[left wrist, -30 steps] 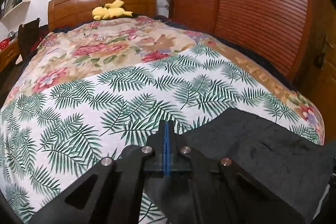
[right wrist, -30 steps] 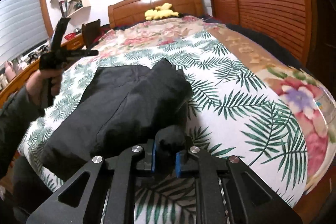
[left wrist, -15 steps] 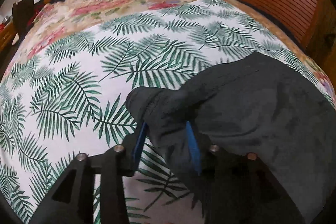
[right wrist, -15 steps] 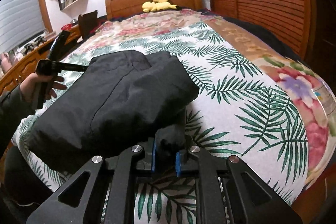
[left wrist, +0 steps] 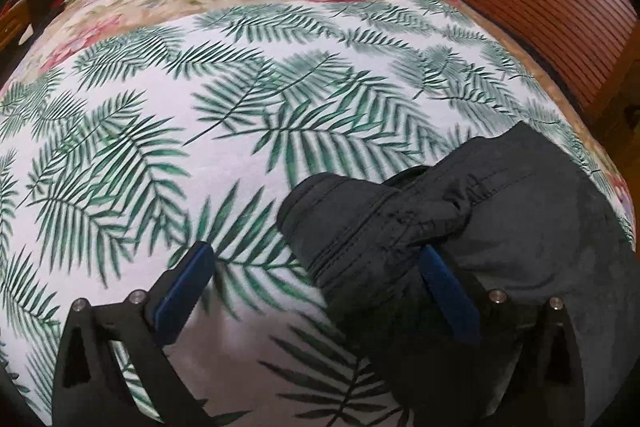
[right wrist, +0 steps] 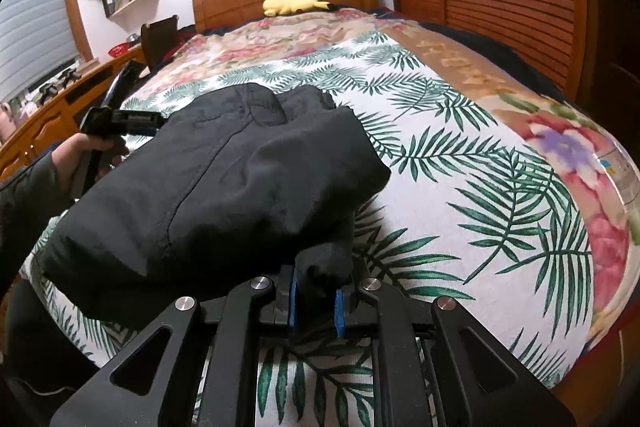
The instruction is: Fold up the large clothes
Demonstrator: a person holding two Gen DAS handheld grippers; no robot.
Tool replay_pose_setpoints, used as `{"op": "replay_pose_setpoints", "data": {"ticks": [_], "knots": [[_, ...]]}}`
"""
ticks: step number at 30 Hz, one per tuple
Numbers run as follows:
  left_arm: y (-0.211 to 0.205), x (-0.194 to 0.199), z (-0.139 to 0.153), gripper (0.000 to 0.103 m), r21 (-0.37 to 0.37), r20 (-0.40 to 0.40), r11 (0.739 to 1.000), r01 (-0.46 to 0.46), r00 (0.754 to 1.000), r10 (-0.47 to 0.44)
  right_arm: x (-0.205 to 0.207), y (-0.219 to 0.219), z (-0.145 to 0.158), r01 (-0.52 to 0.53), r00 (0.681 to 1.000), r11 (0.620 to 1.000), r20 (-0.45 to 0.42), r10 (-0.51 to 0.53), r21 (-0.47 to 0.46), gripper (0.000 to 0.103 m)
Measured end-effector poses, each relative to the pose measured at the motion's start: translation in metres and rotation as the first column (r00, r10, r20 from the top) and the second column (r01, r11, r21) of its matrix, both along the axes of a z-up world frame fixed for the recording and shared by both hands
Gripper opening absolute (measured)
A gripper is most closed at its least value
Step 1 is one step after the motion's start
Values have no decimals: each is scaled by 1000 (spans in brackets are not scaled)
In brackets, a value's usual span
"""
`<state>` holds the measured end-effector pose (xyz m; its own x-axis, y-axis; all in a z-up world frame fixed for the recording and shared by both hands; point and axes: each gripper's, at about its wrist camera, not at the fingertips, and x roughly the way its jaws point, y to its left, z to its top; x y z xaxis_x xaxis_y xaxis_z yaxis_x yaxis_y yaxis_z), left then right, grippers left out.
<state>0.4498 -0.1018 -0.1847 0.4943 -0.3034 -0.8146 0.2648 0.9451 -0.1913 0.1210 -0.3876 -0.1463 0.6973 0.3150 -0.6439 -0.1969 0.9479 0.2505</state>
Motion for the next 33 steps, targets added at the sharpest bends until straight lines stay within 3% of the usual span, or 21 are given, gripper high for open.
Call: {"op": "replay_pose_setpoints", "data": {"ticks": [2,3,4,5,10,15,20,24,28,33], "knots": [[-4,1,2,54,-94,-25,995,40,999,-43,-1,-1,2,-1,1000,1000,15,1,10,10],[-8,0,6,46,-102,-24,994,39,999,-42,-1,-3,5,1,1000,1000,27,-2,23,9],[-15,-2,14,24,-89,-2,995,55,998,-55,-1,-5,8,3,999,999,39,-5,37,9],[-22,-5,23,19,-53,30,997,54,998,-53,-1,-7,13,8,998,999,58,-11,44,9],[-71,-19,75,13,-20,178,998,65,982,-60,2,-27,37,38,989,998,141,-44,47,6],[-152,-24,111,12,-15,251,989,146,958,-137,3,-76,55,114,975,993,193,-110,-11,6],[-257,-23,137,12,-51,286,968,248,932,-223,-4,-150,66,256,947,963,220,-232,-85,5],[-340,-22,156,12,-69,308,945,319,908,-284,-13,-209,80,385,904,913,259,-342,-139,5],[-398,-28,168,12,-51,326,927,371,884,-336,-26,-245,77,445,883,881,242,-402,-160,5],[-414,-36,167,16,20,330,924,382,870,-367,-44,-262,53,464,883,872,159,-442,-157,9]]}}
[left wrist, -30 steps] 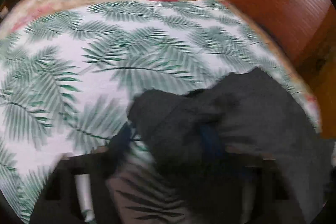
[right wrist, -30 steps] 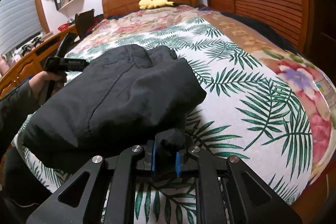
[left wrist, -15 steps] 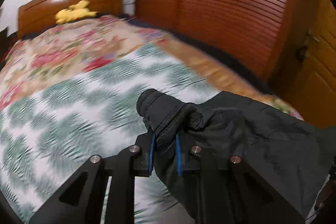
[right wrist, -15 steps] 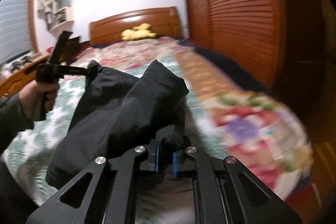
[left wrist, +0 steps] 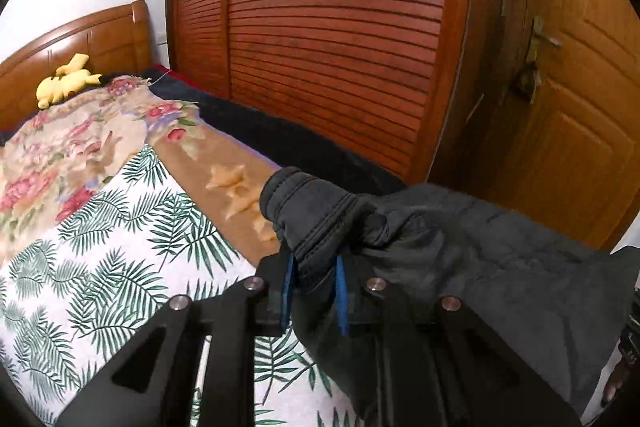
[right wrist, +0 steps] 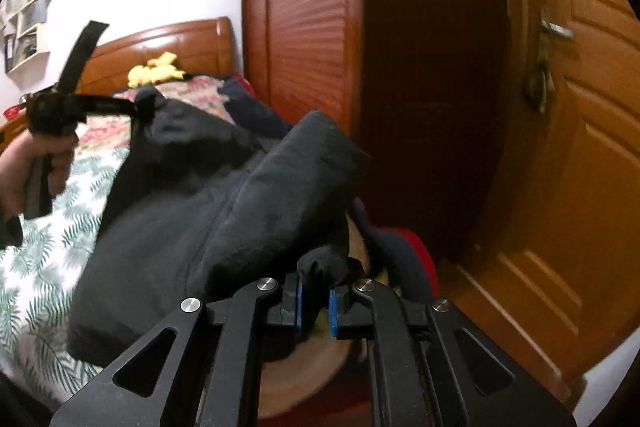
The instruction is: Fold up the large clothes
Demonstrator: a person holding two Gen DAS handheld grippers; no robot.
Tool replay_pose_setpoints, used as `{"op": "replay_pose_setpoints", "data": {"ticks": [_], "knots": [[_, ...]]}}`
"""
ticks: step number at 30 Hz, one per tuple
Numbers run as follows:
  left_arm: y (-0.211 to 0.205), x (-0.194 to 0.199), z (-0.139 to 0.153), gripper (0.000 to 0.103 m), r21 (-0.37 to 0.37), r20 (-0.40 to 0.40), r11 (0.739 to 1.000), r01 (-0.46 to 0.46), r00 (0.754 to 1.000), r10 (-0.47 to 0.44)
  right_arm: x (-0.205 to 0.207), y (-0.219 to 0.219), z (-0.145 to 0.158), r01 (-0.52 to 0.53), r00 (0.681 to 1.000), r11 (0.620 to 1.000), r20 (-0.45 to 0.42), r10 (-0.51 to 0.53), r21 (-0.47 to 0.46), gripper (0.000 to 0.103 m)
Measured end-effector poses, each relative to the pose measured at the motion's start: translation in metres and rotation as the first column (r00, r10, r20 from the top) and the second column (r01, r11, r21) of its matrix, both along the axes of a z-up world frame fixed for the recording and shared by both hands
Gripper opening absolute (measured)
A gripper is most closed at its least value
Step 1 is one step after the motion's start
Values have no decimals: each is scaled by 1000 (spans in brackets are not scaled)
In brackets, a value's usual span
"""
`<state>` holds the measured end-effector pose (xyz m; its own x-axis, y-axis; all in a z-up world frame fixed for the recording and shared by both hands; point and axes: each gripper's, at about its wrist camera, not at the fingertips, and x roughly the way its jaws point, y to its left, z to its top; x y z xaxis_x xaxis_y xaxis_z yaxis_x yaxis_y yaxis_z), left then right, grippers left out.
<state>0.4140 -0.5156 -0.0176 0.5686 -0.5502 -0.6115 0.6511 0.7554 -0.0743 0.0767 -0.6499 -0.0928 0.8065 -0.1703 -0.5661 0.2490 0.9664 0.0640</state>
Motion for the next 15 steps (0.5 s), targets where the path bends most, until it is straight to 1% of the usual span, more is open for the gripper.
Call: {"op": "replay_pose_setpoints", "data": {"ticks": [2,4,5,6,7,9,11,12,13,15], "knots": [[4,-1,-4,20,30,-28,1000,-1,1000,2,-4,-1,-3,22,999,1000,-31,-22,14,12],[19,-2,-7,24,22,-69,1000,11,998,-9,-12,-3,-3,46,998,999,-43,-45,28,17],[25,-4,-9,27,24,-79,1000,10,997,-8,-15,-2,-2,52,998,998,-46,-50,26,19],[31,-8,-10,28,29,-84,1000,10,996,-7,-19,-1,0,61,997,998,-52,-60,17,22],[39,-14,-9,30,29,-76,1000,11,997,-9,-23,1,3,64,997,998,-53,-64,7,24],[59,-31,-3,36,37,-30,999,7,1000,-5,-27,3,12,70,996,997,-47,-71,-15,25],[78,-48,4,39,32,-4,999,6,1000,-6,-35,7,21,76,997,997,-28,-77,-23,31],[88,-55,7,40,23,2,1000,8,1000,-8,-39,11,29,67,998,998,-17,-67,-13,38],[99,-65,11,42,15,10,1000,8,1000,-8,-41,14,31,61,998,998,-12,-62,-10,42],[121,-85,20,46,8,42,1000,9,999,-9,-42,28,41,46,999,999,-1,-46,-15,46]]}}
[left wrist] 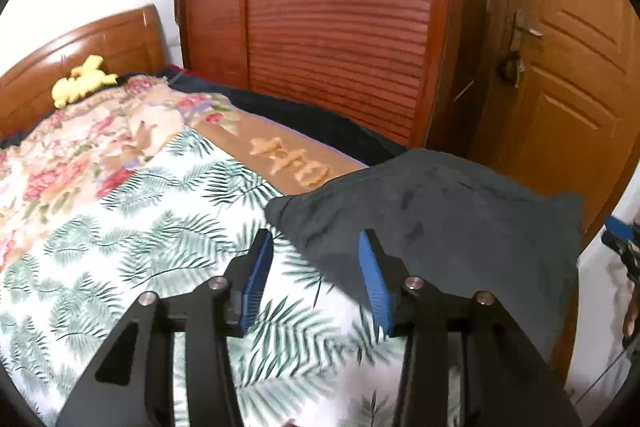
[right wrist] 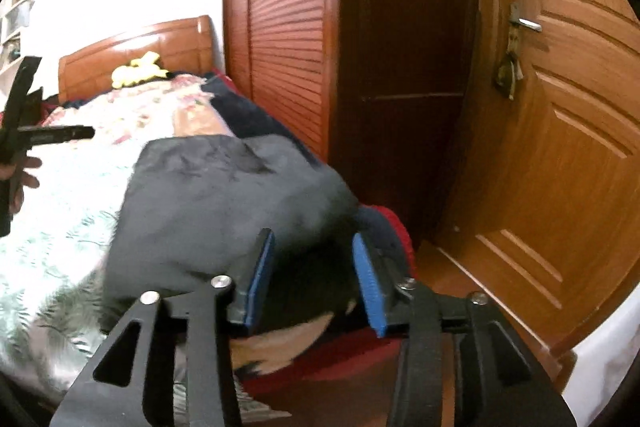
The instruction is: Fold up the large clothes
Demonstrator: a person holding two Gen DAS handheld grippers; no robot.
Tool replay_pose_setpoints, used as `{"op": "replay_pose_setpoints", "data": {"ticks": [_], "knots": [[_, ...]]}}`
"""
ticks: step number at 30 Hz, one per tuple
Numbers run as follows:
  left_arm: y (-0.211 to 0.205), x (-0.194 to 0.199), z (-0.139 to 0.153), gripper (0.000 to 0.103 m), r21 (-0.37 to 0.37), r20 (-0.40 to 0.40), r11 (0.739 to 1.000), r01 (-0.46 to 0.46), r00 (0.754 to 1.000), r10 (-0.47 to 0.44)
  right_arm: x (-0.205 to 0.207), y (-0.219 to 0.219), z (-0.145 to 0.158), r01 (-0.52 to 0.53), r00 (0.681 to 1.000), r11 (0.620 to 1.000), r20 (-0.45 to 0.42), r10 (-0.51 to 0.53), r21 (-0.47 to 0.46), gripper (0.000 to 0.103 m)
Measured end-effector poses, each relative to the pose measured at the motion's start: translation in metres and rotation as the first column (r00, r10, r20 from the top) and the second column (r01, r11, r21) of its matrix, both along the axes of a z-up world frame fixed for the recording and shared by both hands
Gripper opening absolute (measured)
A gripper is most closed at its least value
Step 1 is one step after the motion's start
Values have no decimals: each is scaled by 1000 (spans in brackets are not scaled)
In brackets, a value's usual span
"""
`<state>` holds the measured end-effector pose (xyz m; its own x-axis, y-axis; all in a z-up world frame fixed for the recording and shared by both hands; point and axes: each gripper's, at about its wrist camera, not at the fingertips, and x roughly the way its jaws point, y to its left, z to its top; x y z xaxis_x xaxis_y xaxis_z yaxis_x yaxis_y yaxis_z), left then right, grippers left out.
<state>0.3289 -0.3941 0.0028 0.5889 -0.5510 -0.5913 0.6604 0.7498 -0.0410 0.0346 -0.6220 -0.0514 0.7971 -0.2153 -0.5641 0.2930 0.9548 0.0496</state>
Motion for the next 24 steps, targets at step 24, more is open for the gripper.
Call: {"op": "replay_pose_setpoints", "data": {"ticks": [24], "knots": [[267,-188,38,56,-48,153,949,-312,936,316,27,270,55,-405,910,910,127,394,84,68]]}}
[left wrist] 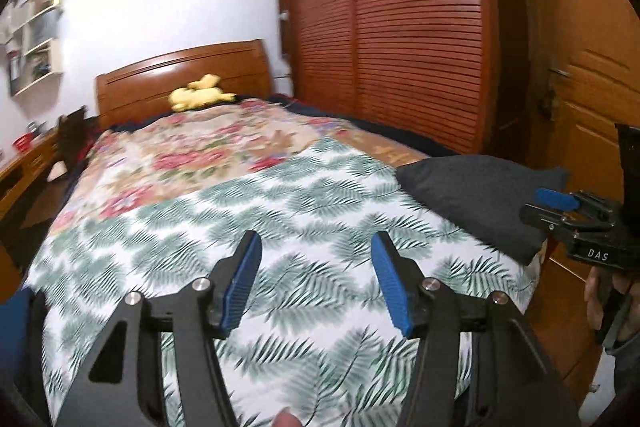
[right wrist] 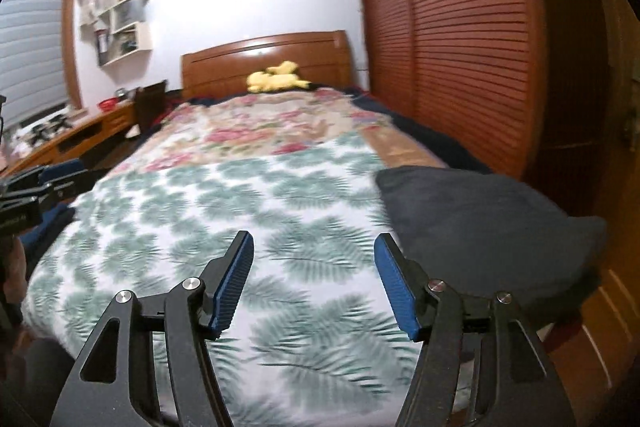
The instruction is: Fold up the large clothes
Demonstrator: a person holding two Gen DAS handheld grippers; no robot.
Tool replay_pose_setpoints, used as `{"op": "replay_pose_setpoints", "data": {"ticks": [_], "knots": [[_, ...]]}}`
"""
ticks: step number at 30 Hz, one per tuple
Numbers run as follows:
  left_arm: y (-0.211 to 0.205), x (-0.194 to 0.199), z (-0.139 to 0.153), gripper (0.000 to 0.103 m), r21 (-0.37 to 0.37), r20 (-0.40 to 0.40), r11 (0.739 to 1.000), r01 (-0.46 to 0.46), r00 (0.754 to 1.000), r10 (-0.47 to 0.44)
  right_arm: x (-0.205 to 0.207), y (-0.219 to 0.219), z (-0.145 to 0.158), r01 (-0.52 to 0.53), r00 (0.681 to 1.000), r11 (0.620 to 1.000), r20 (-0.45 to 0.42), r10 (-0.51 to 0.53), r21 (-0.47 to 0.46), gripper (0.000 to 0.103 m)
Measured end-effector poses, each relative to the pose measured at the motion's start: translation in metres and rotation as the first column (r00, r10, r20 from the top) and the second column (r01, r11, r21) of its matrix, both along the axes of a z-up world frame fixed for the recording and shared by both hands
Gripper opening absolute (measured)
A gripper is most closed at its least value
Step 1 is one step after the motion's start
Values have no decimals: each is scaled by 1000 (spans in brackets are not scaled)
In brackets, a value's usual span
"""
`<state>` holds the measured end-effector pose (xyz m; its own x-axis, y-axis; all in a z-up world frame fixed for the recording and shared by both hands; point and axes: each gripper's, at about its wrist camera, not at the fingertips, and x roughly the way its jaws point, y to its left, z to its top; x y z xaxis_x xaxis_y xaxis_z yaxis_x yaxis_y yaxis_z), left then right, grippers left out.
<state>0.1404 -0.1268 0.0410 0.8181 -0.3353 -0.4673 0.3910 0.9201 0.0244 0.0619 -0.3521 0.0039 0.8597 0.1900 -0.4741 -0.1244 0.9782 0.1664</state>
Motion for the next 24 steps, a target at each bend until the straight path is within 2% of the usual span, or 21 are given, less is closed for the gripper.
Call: {"op": "replay_pose_setpoints", "data": {"ticks": [6,12,18,24], "knots": [[59,-38,-15,56,10,23,986,-166,986,166,-6,67,7,-115,993,993,17,114,28,72],[111,-63,-38,56,-32,-9,957,-288,958,288,-23,122,8,-192,980,981,54,191,24,72],[137,-84,-58,56,-53,-37,942,-330,944,328,-33,154,0,-232,971,972,62,230,26,72],[138,-98,-61,56,-48,-16,935,-352,936,351,-36,166,-5,-247,968,969,57,246,26,72]]}}
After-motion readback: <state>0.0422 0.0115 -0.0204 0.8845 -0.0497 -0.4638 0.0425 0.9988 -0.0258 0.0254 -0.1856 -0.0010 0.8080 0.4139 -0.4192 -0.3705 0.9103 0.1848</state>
